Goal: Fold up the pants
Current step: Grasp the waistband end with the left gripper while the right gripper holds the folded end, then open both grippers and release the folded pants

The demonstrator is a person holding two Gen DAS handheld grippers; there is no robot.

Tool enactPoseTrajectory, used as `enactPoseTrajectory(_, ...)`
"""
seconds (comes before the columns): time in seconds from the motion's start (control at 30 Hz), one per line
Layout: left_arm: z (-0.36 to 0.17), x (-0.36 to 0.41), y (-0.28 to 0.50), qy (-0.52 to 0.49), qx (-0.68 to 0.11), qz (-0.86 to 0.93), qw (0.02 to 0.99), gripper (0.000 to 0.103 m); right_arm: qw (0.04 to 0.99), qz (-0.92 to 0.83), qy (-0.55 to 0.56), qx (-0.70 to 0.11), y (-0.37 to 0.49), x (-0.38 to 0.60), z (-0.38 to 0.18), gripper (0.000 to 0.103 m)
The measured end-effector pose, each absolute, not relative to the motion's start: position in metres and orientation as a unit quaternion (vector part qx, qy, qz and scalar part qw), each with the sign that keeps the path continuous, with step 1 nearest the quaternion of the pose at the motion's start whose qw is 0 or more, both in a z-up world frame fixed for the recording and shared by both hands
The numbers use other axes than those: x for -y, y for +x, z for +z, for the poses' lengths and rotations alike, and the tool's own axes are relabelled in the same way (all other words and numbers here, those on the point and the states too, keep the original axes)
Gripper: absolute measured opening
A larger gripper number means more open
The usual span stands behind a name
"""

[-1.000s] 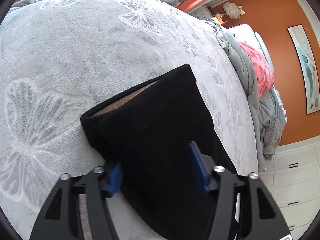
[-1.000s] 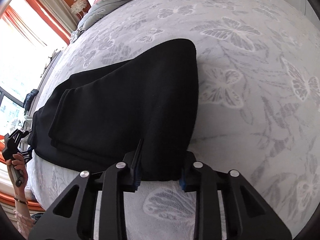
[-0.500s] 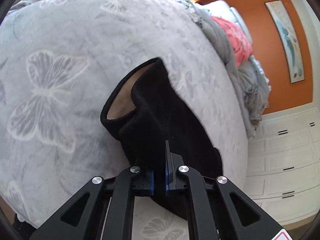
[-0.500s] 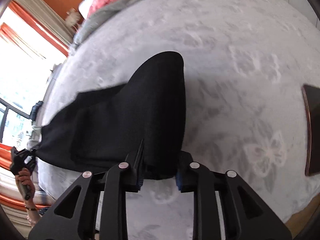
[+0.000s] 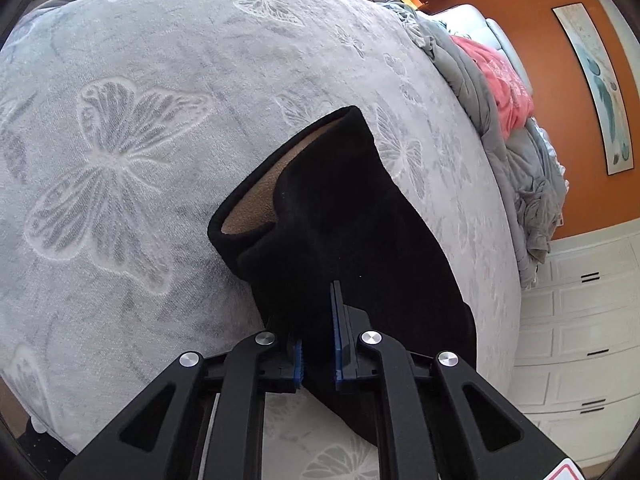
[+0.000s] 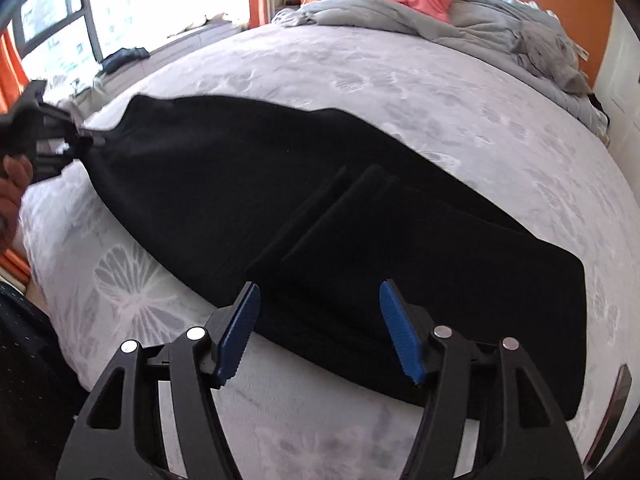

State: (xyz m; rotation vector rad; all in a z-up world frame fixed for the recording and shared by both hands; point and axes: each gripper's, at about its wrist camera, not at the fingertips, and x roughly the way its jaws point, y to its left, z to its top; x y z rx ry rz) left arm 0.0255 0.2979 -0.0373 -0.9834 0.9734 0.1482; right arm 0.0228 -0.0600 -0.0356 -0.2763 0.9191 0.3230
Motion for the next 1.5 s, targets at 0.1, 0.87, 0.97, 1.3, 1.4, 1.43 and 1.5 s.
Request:
enactPoseTrajectory(0.1, -0.036, -0.296, 0.029, -0.44, -0.451, 0.067, 0.774, 0.008, 0.868, 0.146, -0.139, -0.454, 0.038, 0.047, -0.059, 0.033)
enactPoseTrajectory(0.87, 0.07, -0.19, 0.03, -0.33, -0.356, -0.086, 0.87, 0.004, 0.924, 0.045, 0.04, -0.377, 0.042, 0.159, 0.03, 0.09)
enactPoseTrajectory(0.97, 0.091, -0.103, 0.024, -0.242, -0.357, -0.173, 0.885, 0.006, 0.922, 0.025, 0.089, -0.377, 0.042, 0.199, 0.03, 0.09)
enactPoseTrajectory(1.3, 0.002, 0.024, 0.007, -0.172, -0.518, -0.303, 0.781, 0.061, 0.883, 0.084, 0.166, -0.431, 0.048, 0.218, 0.005, 0.09)
enactPoseTrajectory(1.4, 0.033, 0.002, -0.007, -0.164, -0.44, -0.287, 0.835, 0.083, 0.874, 0.12, 0.162, -0.443, 0.054, 0.196, -0.001, 0.09)
enactPoseTrajectory(1.43, 0.042, -0.008, -0.01, -0.16, -0.412, -0.273, 0.854, 0.086, 0.868, 0.13, 0.158, -0.452, 0.057, 0.188, -0.006, 0.09)
enactPoseTrajectory(1.5, 0.055, -0.023, -0.013, -0.14, -0.377, -0.236, 0.884, 0.086, 0.861, 0.142, 0.147, -0.465, 0.062, 0.169, -0.015, 0.09)
